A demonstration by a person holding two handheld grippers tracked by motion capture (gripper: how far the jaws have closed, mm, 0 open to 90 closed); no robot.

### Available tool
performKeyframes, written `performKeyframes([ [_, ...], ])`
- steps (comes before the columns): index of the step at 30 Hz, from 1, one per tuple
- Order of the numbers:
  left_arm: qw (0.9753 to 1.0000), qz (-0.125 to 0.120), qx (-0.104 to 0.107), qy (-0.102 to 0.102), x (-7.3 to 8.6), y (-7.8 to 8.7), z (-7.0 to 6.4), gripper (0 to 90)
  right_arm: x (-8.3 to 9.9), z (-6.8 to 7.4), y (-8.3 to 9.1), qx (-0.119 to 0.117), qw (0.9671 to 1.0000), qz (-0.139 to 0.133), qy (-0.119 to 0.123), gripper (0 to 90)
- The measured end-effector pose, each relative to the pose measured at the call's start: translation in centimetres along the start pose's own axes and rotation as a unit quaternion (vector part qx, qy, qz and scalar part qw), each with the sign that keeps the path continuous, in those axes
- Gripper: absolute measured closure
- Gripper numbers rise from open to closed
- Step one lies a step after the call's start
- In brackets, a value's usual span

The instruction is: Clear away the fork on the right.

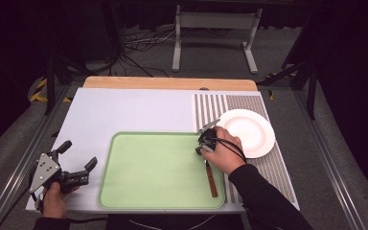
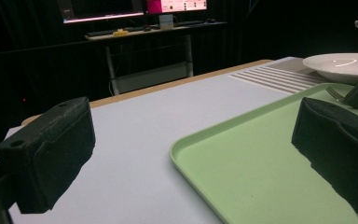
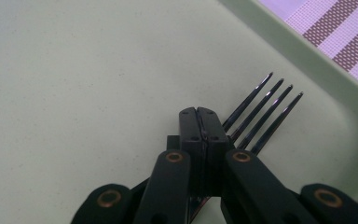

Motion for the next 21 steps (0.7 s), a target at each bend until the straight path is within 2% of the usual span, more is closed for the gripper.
performKeyframes([
  [21,1.0000,0.002,-0.001,0.002,0.1,-0.1,-0.1,0.1,0.8,-1.3,0.8,0.020,0.9996,-0.003,-0.019,90.0],
])
Point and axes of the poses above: each handheld gripper's, and its own axes: y roughly backward along the jaws, x roughly out of its underside, z roughly to its left, the point moved 2 cm from there along -y, roughly forward along the jaws, and after that the axes turned 11 degrees about -z, right-handed, at the moved point
